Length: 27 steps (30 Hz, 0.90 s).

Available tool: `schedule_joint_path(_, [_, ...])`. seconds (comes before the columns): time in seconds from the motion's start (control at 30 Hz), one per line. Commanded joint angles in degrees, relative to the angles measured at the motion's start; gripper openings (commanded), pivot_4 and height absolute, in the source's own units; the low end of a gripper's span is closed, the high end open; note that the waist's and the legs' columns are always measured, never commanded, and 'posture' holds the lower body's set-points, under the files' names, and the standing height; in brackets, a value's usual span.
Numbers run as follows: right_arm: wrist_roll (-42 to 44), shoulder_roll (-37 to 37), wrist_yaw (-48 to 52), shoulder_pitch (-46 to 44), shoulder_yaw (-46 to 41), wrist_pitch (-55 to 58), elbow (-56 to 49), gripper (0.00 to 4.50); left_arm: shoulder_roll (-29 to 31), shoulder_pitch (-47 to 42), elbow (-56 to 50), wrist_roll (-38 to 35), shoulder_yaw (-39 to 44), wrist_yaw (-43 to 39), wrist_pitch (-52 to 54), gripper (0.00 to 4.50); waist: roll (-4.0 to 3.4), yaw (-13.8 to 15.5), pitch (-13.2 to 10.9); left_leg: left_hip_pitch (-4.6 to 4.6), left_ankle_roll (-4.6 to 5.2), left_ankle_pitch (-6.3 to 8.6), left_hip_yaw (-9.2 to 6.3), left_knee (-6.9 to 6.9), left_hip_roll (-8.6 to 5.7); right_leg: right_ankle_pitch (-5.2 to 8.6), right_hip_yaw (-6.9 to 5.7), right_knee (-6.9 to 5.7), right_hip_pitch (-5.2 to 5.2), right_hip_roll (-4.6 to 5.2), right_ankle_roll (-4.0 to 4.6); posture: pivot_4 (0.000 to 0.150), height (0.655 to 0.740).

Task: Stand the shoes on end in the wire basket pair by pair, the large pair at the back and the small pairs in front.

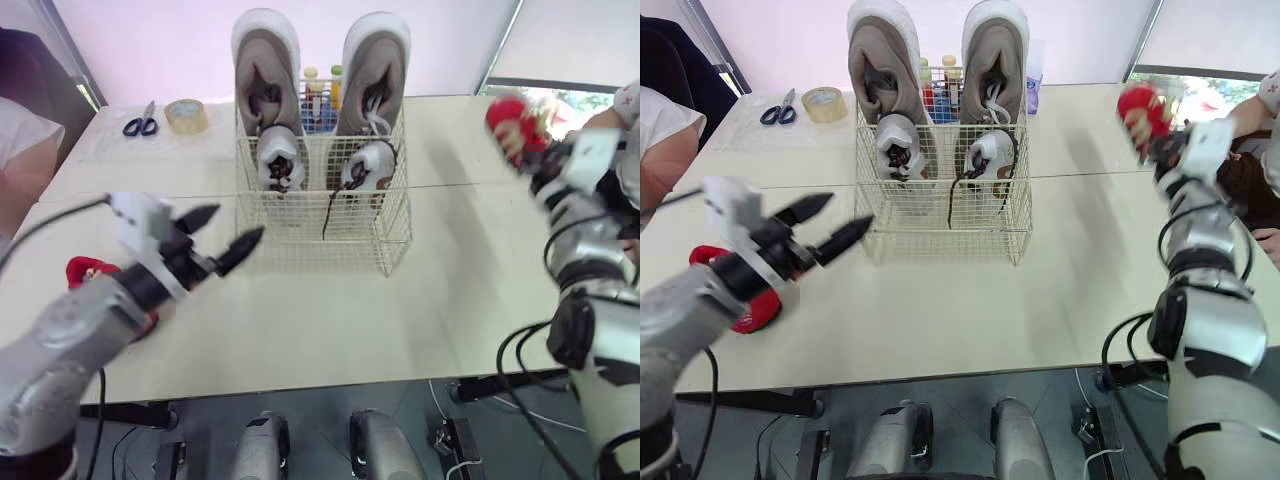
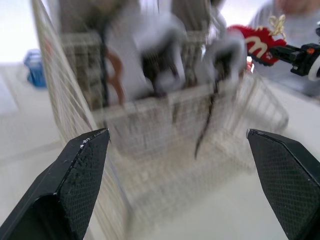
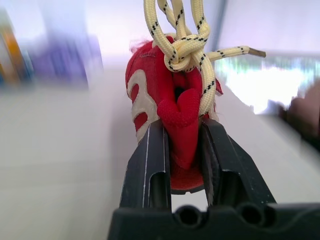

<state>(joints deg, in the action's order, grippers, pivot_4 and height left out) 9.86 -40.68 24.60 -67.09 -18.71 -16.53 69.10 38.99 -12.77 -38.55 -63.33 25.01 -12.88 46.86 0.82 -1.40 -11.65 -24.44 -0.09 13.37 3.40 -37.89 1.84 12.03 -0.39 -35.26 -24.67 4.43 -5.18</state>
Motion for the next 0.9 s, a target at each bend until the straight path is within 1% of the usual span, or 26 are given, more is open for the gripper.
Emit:
schedule_joint_path(0.03, [3.00, -0.28, 7.29, -6.55, -0.30, -3.62, -8.10, 0.75, 2.80, -4.13, 4.91, -7.44, 4.19, -0.55, 0.35, 4.50, 0.01, 0.04, 0.01, 0.00, 0.00, 0.00, -0.01, 0.06, 0.00, 0.03, 0.00, 0.01, 0.00, -0.01, -0.05, 0.150, 0.7400])
schedule_joint_path(0.17, [9.14, 3.86, 20.75, -10.01, 2.74, 2.40, -22.83, 0.75, 6.46, -11.50, 14.31, -13.81, 8.34, 1.46, 0.20, 4.50, 0.01, -0.19, 0.01, 0.03, 0.00, 0.00, -0.01, 0.18, 0.04, 0.04, 0.00, 0.00, -0.01, -0.03, -0.15, 0.150, 0.7400])
schedule_joint_path(0.2, [10.21, 4.45, 22.30, -10.08, 3.13, 3.89, -25.78, 0.75, 7.31, -12.60, 15.99, -14.87, 9.06, 1.41, 0.38, 4.50, 0.01, -0.32, 0.01, 0.03, 0.00, 0.00, -0.02, 0.18, 0.04, -0.03, -0.01, -0.02, -0.01, -0.03, -0.29, 0.150, 0.7400])
schedule_joint_path(0.27, [12.61, 5.33, 26.26, -10.42, 4.59, 7.23, -32.92, 0.75, 9.17, -15.62, 19.81, -19.24, 10.99, 0.28, 0.95, 4.50, 0.00, -0.30, 0.00, 0.02, -0.01, 0.00, -0.02, 0.18, 0.05, -0.05, -0.02, -0.07, -0.02, -0.02, -0.31, 0.150, 0.7400])
schedule_joint_path(0.33, [13.86, 6.07, 28.38, -10.66, 5.64, 8.53, -37.65, 0.75, 10.50, -17.51, 22.25, -23.43, 12.32, -0.61, 1.47, 4.50, 0.00, 0.24, 0.00, -0.05, -0.02, -0.01, 0.00, 0.18, 0.04, -0.05, -0.02, -0.08, -0.09, 0.03, -0.31, 0.150, 0.7400])
schedule_joint_path(0.43, [15.89, 7.59, 32.96, -8.80, 9.28, 12.50, -46.45, 0.75, 12.29, -19.07, 23.95, -26.09, 12.75, -2.58, 1.82, 4.50, 0.01, 0.61, 0.00, -0.06, -0.04, 0.00, 0.08, 0.21, 0.01, -0.05, -0.03, -0.06, -0.09, 0.13, -0.31, 0.150, 0.7400])
schedule_joint_path(0.5, [16.43, 7.21, 36.97, -5.46, 13.29, 16.93, -53.73, 0.75, 12.48, -19.88, 24.11, -28.29, 12.09, -2.26, 1.71, 4.50, 0.05, 0.59, 0.03, -0.06, -0.04, 0.00, 0.13, 0.23, 0.00, -0.05, -0.03, -0.02, -0.09, 0.18, -0.30, 0.150, 0.7400])
schedule_joint_path(0.57, [15.94, 6.80, 39.29, -2.11, 16.15, 18.95, -58.87, 0.75, 12.06, -20.55, 24.18, -30.26, 11.33, -1.65, 1.46, 4.50, 0.17, 0.62, 0.10, -0.04, -0.04, 0.01, 0.12, 0.23, 0.01, -0.05, -0.03, -0.02, -0.08, 0.18, -0.30, 0.150, 0.7400])
schedule_joint_path(0.67, [16.97, 7.95, 38.80, 0.55, 17.03, 21.26, -63.80, 0.75, 11.47, -20.99, 23.73, -30.86, 9.91, -1.38, 0.95, 4.50, 0.17, 0.64, 0.10, 0.01, -0.09, -0.02, 0.13, 0.19, 0.01, -0.04, -0.06, -0.03, -0.03, 0.18, -0.25, 0.150, 0.7400])
schedule_joint_path(0.8, [15.60, 8.67, 39.22, 1.53, 18.28, 20.21, -65.24, 0.75, 9.55, -21.51, 21.75, -33.45, 7.58, -0.33, 0.35, 4.50, 0.17, 0.61, 0.10, 0.00, -0.12, -0.05, 0.14, 0.06, 0.01, 0.00, -0.05, -0.13, -0.05, 0.16, -0.08, 0.150, 0.7400])
schedule_joint_path(0.9, [15.92, 8.91, 39.76, 2.04, 18.69, 20.36, -66.96, 0.75, 8.18, -21.17, 20.52, -32.99, 5.66, 0.81, -0.02, 4.50, 0.17, 0.60, 0.10, 0.01, -0.12, -0.05, 0.14, 0.06, 0.01, 0.00, -0.05, -0.13, -0.05, 0.15, -0.08, 0.150, 0.7400])
